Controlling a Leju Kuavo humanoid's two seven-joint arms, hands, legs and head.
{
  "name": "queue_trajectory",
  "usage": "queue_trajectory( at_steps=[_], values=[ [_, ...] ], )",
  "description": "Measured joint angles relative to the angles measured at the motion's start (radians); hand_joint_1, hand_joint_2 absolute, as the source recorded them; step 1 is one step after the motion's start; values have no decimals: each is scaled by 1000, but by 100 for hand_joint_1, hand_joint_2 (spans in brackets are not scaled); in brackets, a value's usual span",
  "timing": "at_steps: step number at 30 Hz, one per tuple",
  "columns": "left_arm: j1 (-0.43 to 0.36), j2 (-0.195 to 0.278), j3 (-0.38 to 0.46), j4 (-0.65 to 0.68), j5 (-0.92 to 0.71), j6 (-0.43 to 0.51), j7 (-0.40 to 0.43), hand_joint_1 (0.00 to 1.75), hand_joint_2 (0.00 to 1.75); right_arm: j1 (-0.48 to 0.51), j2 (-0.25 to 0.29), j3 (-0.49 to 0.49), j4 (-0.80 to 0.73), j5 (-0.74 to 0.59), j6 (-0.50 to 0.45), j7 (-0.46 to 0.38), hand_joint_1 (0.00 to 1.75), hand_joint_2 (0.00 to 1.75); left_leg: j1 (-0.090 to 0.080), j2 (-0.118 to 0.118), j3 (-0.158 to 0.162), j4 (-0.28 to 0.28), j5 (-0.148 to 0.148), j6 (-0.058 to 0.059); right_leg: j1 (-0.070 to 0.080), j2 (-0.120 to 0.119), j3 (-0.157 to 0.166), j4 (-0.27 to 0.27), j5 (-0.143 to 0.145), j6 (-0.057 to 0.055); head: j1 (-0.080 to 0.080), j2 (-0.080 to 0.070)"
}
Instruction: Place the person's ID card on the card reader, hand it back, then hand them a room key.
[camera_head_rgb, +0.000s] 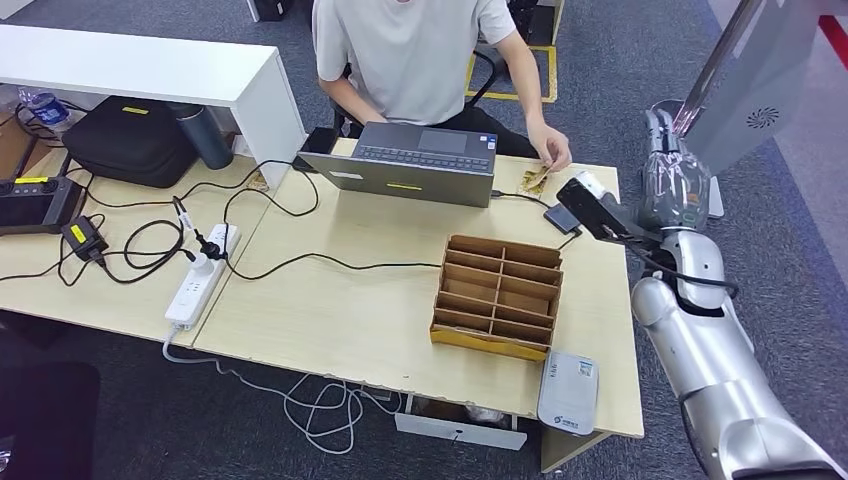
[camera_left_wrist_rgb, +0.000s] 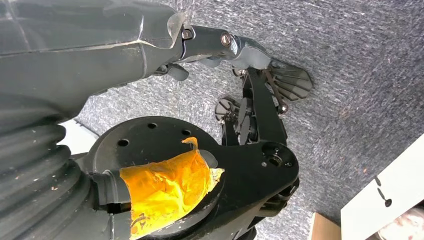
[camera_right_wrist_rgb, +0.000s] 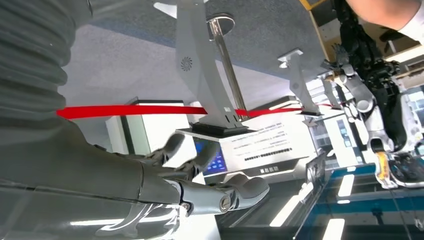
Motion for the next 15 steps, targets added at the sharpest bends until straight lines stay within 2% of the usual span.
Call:
queue_trajectory(
  at_steps=[3,9,15],
  values=[
    [0,-1,3,0,10,1,4,0,175,59,-8,1,-53,-8,-24,-35,0,175,0,0,0,0,0,0,0,0,0,0,0,0,0,0],
    [2,-8,14,0,29,7,5,0,175,239,-44,1,-275,-7,-31,-72,0,175,0,0,0,0,-1,0,0,0,-1,-1,0,0,0,0],
    [3,-21,45,0,60,23,7,0,175,515,-98,-26,-593,19,-78,-125,0,175,0,-3,-2,0,-2,1,0,-3,0,-2,-2,0,0,0]
  ],
)
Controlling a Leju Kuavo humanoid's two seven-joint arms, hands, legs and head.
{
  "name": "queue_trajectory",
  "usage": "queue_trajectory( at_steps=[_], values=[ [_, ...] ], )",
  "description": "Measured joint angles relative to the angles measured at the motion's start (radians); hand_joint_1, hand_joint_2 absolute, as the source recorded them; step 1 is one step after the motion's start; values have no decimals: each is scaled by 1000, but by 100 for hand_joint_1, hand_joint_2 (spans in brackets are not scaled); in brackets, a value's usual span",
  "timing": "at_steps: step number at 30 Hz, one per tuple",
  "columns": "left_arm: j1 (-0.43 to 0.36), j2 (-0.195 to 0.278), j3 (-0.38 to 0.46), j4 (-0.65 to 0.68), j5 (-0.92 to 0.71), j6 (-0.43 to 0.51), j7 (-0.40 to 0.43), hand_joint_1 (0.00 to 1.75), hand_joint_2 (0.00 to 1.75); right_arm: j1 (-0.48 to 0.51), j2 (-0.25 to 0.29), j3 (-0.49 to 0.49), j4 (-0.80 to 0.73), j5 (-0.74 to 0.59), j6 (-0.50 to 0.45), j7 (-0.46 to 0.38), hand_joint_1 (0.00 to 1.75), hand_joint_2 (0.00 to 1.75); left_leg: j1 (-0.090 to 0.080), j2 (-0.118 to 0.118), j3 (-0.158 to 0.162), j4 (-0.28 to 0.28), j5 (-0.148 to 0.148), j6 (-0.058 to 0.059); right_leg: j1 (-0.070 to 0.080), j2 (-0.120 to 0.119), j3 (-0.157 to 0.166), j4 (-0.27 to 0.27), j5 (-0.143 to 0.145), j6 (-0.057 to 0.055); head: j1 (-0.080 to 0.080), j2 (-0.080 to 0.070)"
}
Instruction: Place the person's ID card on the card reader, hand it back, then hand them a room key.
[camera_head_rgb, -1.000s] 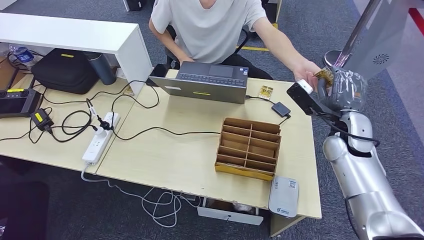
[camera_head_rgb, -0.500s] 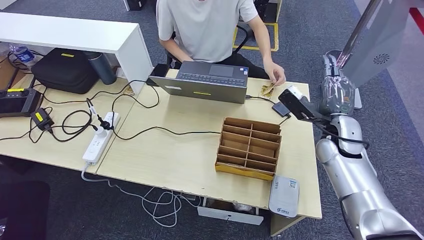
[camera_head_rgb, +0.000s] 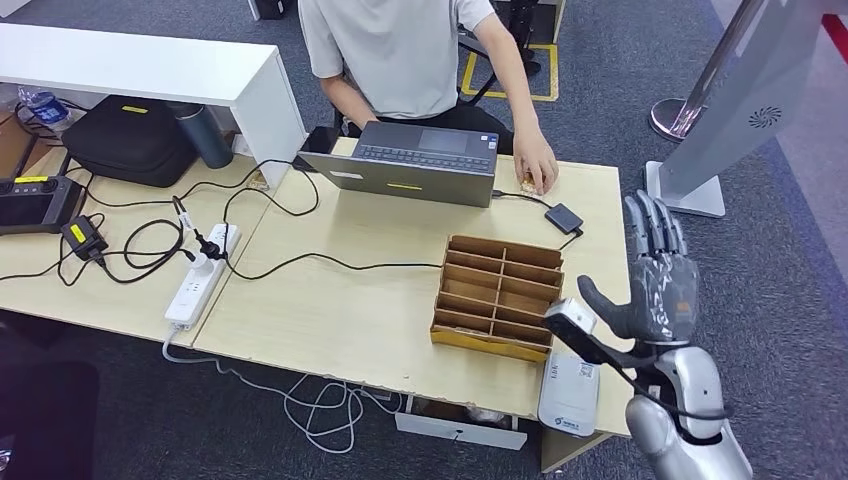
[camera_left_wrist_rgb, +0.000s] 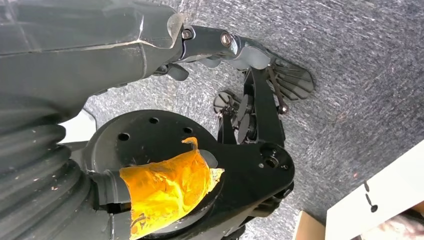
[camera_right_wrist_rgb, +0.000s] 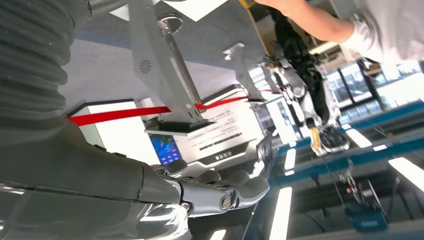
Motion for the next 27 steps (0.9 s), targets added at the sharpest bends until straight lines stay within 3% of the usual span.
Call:
queue_trajectory(
  at_steps=[7,13,19,27],
  values=[
    [0,-13,34,0,21,14,0,0,175,276,-35,-35,-293,33,-43,-48,0,175,0,1,0,0,-2,-1,0,0,0,0,-1,0,0,0],
    [-1,-21,59,0,36,23,0,0,175,432,-41,-29,-433,61,-58,-62,0,175,0,1,0,0,-2,-1,0,1,0,0,-2,0,0,0],
    [-2,-29,73,0,38,30,0,0,175,483,-42,42,-456,88,-76,-19,0,175,0,2,1,0,-2,-1,0,1,0,0,-2,0,0,0],
    [-6,-30,88,0,33,37,0,0,175,450,-33,185,-344,88,-74,22,0,175,1,3,1,0,-2,-1,0,1,1,0,-2,0,0,0]
  ],
)
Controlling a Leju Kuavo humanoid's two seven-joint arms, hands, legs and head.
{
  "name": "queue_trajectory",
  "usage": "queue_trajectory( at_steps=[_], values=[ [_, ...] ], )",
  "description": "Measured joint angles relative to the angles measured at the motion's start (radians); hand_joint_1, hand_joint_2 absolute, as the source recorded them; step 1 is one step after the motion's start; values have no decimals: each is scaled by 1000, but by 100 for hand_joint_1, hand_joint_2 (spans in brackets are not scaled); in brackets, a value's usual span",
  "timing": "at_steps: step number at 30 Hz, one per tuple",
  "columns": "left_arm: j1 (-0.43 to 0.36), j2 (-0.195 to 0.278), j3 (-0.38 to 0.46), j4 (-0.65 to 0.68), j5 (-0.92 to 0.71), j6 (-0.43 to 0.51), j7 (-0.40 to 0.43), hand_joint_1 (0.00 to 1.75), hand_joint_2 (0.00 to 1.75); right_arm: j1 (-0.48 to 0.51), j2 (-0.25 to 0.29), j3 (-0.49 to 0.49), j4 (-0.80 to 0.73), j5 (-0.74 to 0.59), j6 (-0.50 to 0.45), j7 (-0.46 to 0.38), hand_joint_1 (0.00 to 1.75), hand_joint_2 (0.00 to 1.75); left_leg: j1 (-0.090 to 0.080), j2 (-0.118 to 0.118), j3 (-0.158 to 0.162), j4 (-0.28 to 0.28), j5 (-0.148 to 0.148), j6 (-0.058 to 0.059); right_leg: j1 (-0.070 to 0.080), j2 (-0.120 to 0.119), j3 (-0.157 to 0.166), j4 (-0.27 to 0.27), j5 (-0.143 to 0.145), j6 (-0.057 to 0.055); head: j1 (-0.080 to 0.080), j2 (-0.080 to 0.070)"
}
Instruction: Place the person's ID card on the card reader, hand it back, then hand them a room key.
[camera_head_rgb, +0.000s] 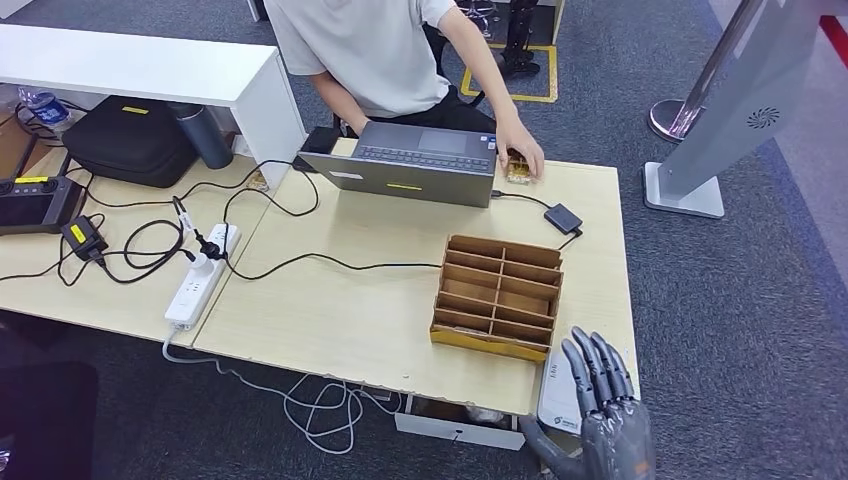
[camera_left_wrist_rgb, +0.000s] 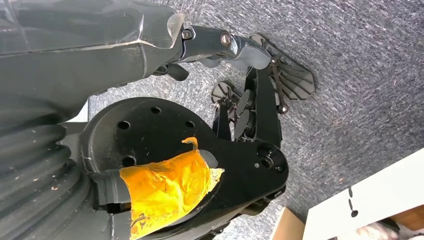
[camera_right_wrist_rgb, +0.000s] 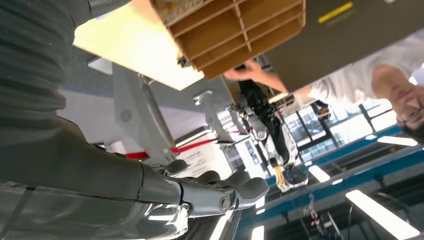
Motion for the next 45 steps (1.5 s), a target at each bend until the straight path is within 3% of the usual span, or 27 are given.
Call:
queue_trajectory(
  at_steps=[8,22,33,45],
  values=[
    [-2,1,0,0,-15,0,3,0,175,-60,35,62,119,-32,0,10,0,175,0,1,0,0,0,0,0,1,0,0,0,0,0,0],
    [-3,3,7,0,-1,-8,6,0,175,-128,82,48,211,-53,-1,8,0,175,0,1,0,0,0,0,0,1,0,0,0,0,0,0],
    [-8,10,8,0,-30,-4,15,0,175,-181,124,-25,345,242,-72,117,0,175,0,1,0,0,0,-1,0,1,0,0,1,-1,0,0],
    [-13,15,8,0,-29,0,18,0,175,-194,151,-63,496,271,-74,144,0,175,0,1,0,0,0,-1,0,1,0,0,1,-1,0,0]
  ],
)
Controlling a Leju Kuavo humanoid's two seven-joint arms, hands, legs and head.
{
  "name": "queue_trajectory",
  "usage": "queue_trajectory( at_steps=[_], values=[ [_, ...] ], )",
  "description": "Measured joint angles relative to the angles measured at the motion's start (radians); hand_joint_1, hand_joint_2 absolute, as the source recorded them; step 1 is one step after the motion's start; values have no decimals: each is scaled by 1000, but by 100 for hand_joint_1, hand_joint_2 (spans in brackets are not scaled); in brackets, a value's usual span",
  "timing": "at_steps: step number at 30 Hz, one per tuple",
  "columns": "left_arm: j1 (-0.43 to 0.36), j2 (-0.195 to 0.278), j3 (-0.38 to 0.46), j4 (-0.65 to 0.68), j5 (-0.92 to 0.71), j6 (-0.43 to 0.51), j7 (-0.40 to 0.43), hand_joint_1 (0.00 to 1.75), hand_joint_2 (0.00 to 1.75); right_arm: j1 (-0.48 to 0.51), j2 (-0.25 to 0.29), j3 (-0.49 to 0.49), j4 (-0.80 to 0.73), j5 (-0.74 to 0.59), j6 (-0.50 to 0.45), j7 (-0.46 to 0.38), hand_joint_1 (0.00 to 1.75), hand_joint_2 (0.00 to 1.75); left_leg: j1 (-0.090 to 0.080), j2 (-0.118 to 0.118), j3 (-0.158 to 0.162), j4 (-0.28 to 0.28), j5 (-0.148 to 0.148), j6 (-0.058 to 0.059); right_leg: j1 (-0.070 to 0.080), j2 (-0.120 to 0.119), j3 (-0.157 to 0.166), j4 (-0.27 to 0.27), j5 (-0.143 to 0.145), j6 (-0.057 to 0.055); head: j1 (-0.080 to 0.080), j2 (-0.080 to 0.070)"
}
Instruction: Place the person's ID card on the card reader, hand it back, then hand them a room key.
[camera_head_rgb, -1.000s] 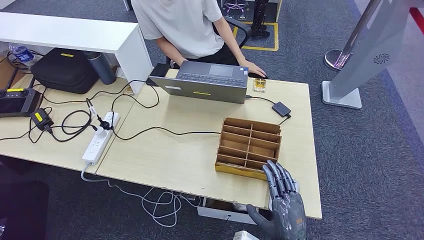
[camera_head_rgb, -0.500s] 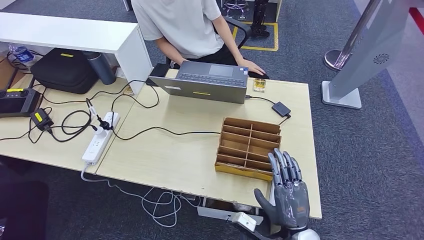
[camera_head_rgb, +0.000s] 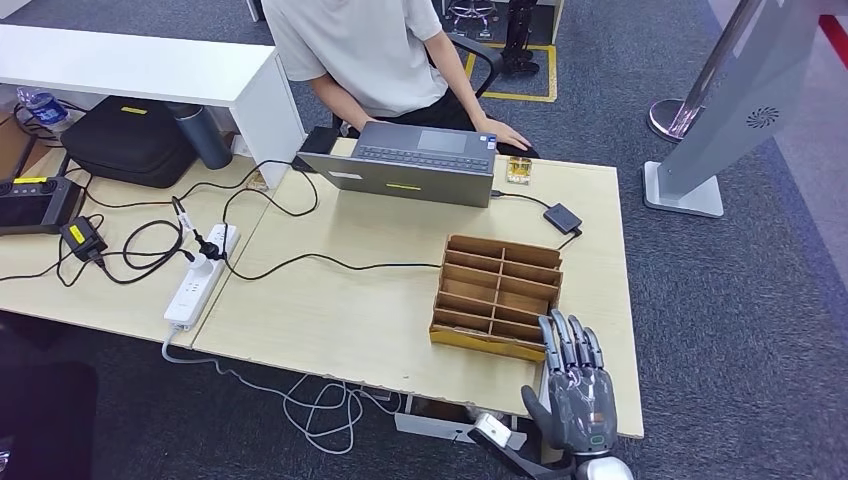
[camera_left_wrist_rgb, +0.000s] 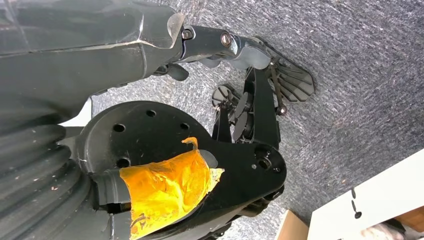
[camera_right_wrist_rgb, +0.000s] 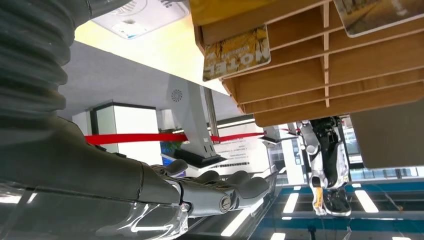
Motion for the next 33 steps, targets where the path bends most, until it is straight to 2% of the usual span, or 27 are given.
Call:
queue_trajectory(
  at_steps=[13,25,33],
  values=[
    [0,3,1,0,4,3,0,0,175,-13,15,-1,65,-7,1,6,0,175,0,0,0,0,0,0,0,0,0,0,0,0,0,0],
    [-2,3,17,0,9,11,7,0,175,-74,53,-2,133,-85,3,-18,0,175,0,0,0,0,0,0,0,0,0,0,0,0,0,0],
    [-3,3,17,0,14,13,7,0,175,-95,67,-2,167,-92,4,-24,0,175,0,0,0,0,0,0,0,0,0,0,0,0,0,0]
  ],
)
